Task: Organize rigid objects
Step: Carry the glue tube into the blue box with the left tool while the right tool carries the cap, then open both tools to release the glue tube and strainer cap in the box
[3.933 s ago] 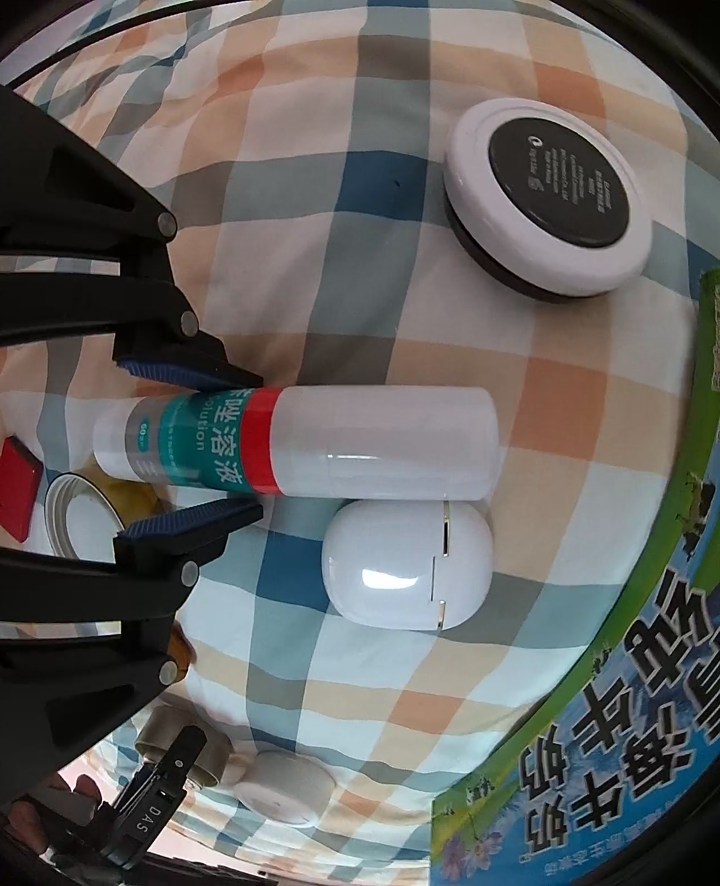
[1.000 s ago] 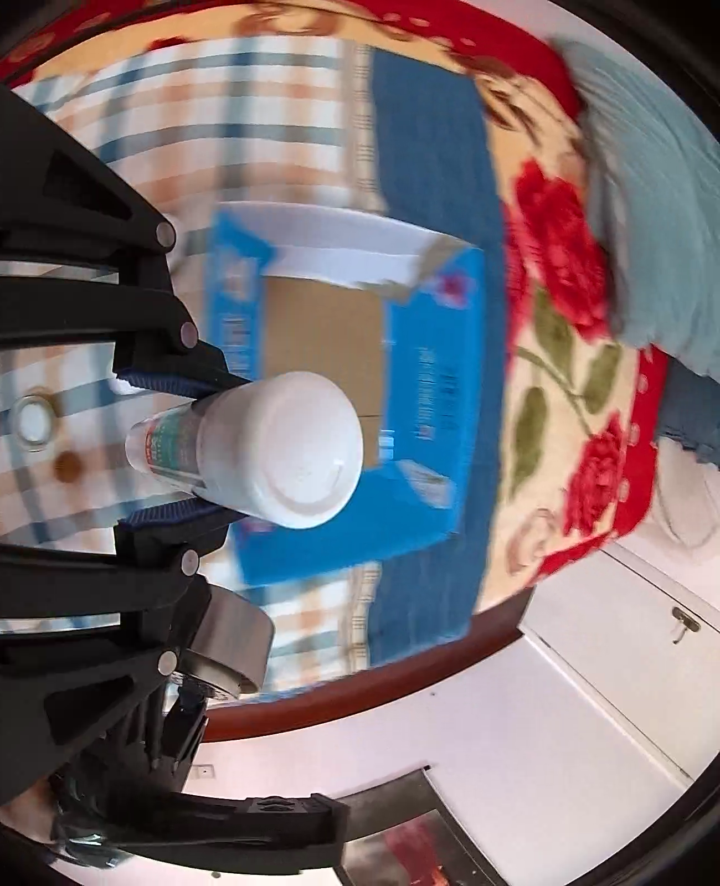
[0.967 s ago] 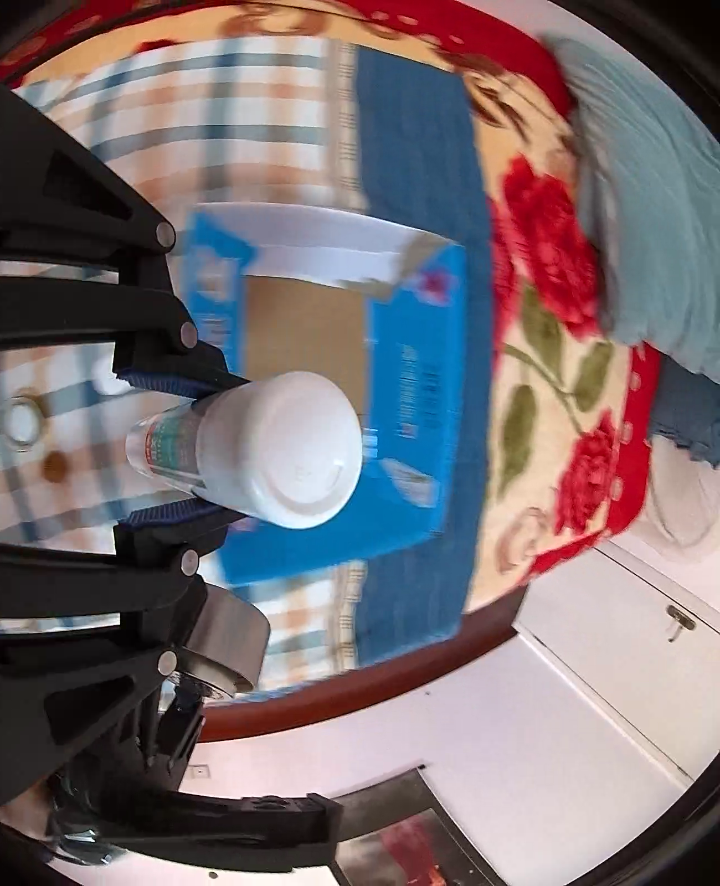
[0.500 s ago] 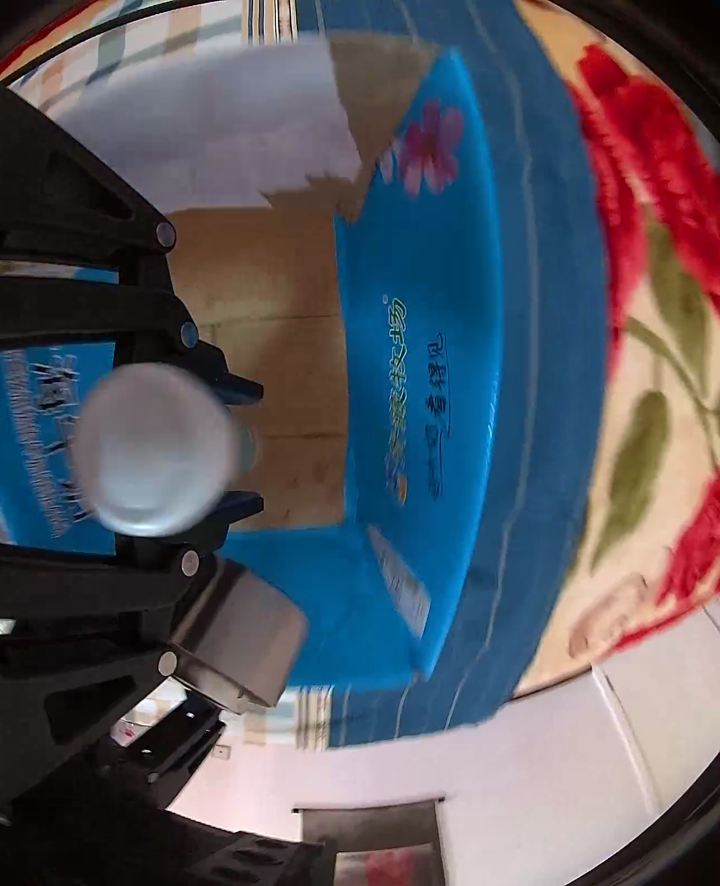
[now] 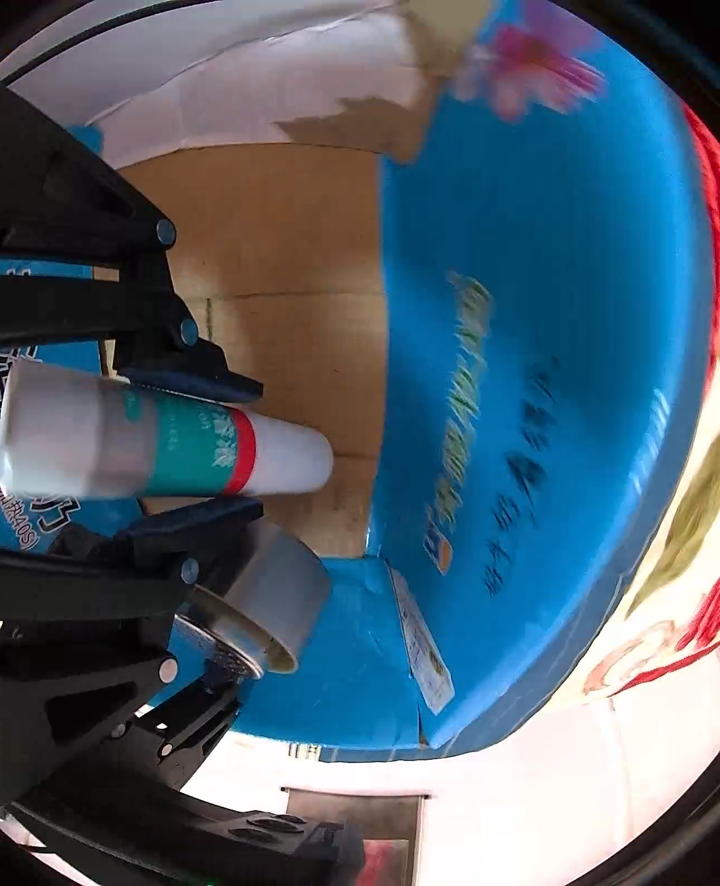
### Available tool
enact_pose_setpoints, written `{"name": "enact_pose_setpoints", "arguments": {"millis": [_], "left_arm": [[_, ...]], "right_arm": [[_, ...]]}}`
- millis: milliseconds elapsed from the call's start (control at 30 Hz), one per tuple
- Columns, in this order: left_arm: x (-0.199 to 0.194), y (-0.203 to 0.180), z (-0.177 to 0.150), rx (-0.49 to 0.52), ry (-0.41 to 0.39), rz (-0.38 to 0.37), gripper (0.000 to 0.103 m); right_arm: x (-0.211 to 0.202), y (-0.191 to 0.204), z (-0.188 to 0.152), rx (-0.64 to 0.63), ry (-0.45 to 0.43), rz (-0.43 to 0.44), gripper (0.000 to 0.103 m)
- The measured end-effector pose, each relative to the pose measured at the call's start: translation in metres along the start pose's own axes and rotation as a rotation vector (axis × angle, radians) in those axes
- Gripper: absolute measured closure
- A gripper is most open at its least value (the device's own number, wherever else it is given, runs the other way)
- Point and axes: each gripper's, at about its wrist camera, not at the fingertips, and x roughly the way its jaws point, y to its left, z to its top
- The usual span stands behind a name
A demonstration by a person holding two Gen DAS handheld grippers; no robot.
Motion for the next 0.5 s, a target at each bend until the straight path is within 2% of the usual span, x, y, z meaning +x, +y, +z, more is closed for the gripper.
{"name": "enact_pose_setpoints", "arguments": {"millis": [167, 367, 433, 500], "left_arm": [[0.011, 0.01, -0.006, -0.034, -0.034, 0.01, 0.07], [0.012, 0.01, -0.011, -0.048, -0.073, -0.005, 0.07], [0.006, 0.011, -0.009, -0.037, -0.079, 0.031, 0.069], [-0.001, 0.004, -0.012, -0.004, -0.099, 0.117, 0.067]], "right_arm": [[0.021, 0.009, -0.004, -0.049, 0.012, -0.049, 0.03], [0.037, 0.005, -0.004, -0.025, 0.036, -0.022, 0.03], [0.04, 0.004, -0.003, -0.021, 0.045, -0.02, 0.03], [0.04, 0.002, -0.002, -0.021, 0.044, -0.021, 0.026]]}}
